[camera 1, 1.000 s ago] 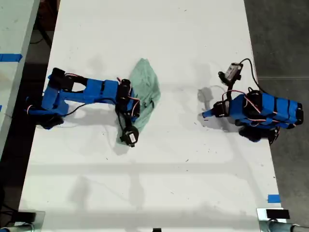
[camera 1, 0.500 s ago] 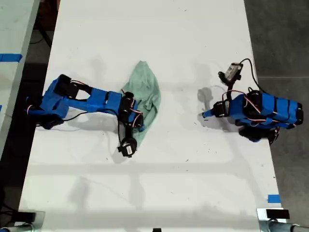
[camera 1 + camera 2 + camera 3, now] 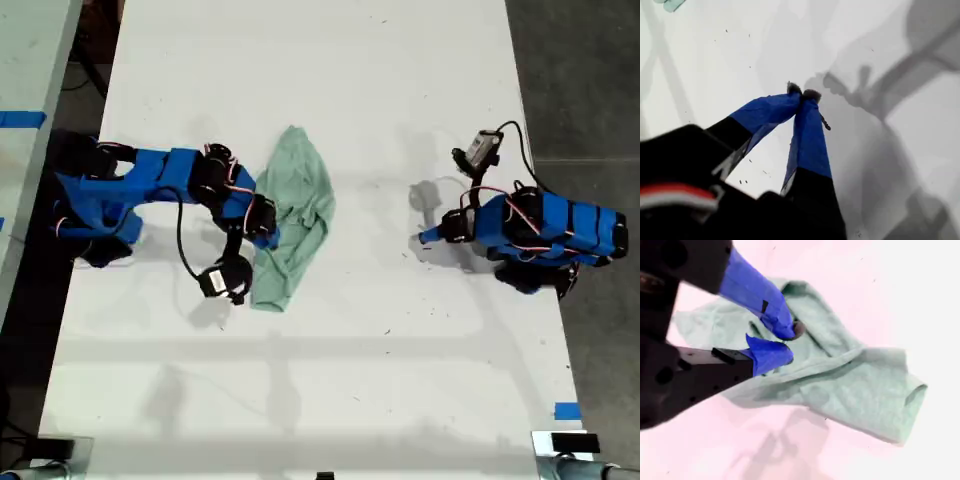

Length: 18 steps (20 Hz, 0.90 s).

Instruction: Fold t shirt

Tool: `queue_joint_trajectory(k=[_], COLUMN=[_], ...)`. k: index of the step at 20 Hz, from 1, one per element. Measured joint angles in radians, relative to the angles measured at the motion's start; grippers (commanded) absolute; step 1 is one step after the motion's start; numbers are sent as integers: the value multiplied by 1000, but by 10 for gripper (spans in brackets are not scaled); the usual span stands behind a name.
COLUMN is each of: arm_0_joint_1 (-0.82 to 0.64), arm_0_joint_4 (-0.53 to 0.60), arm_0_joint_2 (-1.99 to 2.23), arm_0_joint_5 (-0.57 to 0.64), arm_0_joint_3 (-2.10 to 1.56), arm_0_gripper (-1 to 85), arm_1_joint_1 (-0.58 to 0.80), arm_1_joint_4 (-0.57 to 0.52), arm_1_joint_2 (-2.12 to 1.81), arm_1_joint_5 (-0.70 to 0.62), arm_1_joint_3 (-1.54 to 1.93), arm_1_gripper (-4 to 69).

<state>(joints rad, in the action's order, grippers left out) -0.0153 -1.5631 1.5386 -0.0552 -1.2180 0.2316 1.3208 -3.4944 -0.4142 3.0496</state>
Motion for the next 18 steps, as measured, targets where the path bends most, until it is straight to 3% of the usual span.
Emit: queue_joint_trajectory(k=[4, 12, 13, 16, 18], arm_0_joint_1=[-183, -250, -267, -337, -376], arm_0_joint_4=[72, 701, 718, 574, 555], arm_0_joint_2=[357, 1293, 1447, 1951, 2008], arm_0_joint_5=[-172, -126, -104, -78, -67], arm_0_joint_3=[-568, -1700, -1830, -2028, -2031], arm_0_gripper=[-3, -3, -3, -3, -3], arm_1_joint_1=[0, 0, 2, 8, 8], arm_1_joint_4=[0, 0, 0, 0, 0], arm_1_joint_2=[0, 0, 0, 0, 0], arm_1_joint_5=[0, 0, 0, 0, 0], arm_1_joint_3=[0, 0, 0, 0, 0], arm_1_gripper=[10, 10, 10, 10, 10])
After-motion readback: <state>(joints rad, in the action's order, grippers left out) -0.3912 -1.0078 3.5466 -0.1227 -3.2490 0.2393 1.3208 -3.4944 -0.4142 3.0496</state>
